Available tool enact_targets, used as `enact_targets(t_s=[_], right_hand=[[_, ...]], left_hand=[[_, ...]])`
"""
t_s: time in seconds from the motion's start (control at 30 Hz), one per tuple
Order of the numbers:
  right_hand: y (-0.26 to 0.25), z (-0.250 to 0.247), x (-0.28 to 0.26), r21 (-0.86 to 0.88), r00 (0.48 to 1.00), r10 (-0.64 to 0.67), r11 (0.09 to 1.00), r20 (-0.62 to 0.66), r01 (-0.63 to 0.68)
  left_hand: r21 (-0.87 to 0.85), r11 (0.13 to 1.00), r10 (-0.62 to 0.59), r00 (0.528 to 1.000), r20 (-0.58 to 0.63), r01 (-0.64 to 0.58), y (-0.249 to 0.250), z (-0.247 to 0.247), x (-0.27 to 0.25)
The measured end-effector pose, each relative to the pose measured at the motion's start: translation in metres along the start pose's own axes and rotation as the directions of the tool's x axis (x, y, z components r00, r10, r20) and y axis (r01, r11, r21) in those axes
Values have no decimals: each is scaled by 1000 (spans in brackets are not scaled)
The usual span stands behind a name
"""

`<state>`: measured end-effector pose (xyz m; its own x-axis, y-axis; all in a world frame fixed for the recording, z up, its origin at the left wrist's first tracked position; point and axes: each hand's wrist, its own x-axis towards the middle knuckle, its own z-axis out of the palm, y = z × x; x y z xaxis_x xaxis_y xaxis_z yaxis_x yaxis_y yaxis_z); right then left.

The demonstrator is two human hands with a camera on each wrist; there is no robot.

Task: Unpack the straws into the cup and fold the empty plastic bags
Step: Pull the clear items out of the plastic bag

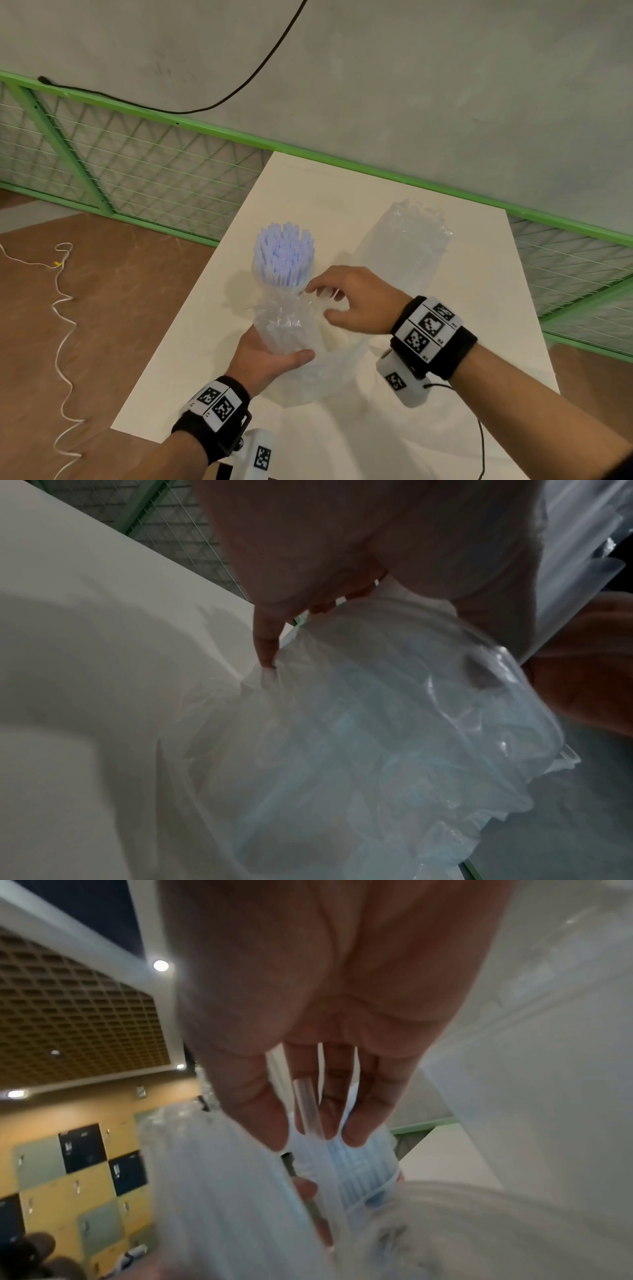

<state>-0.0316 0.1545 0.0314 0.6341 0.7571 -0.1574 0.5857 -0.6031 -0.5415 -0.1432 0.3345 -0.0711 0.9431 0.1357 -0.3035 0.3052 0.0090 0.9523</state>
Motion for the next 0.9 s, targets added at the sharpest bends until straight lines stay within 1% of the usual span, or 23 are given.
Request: enact_targets(t_s=[0.07, 0.13, 0.2, 0.27, 0.33, 0.4, 0.57, 0.63, 0.77, 0.9], right_hand=[[-2, 12, -10, 133, 999, -1, 991, 45, -5], [-4, 25, -17, 183, 1000, -7, 983, 23, 3], [-8, 37, -22, 188, 998, 8, 982, -61, 3], [-11, 47, -25, 222, 984, 36, 975, -176, 4], [-13, 55, -25, 266, 953, 39, 963, -301, 44], [-17, 62, -26, 297, 916, 49, 952, -399, 79], [-22, 72, -24, 263, 824, 30, 954, -566, 145], [-23, 73, -24, 270, 806, 30, 949, -592, 162], [-31, 75, -25, 363, 821, 78, 917, -566, 164], [-30, 80, -23, 313, 782, 55, 932, -621, 182]], left_hand=[[1, 1000, 27, 1000, 4, -27, 2, 1, -1], [-8, 998, 66, 998, 9, -66, 4, 1, -2], [-20, 995, 94, 996, 6, -93, 4, 2, -1], [-35, 995, 99, 995, 11, -98, 5, 4, -1], [-41, 994, 106, 994, 22, -105, 6, 4, -1], [-47, 992, 119, 993, 25, -117, 8, 5, -1], [-96, 985, 146, 989, 14, -144, 12, 5, -2], [-89, 985, 151, 988, 18, -149, 12, 5, -2], [-92, 984, 151, 988, -5, -151, 9, 3, -2], [-109, 985, 133, 991, -32, -136, 7, 2, 0]])
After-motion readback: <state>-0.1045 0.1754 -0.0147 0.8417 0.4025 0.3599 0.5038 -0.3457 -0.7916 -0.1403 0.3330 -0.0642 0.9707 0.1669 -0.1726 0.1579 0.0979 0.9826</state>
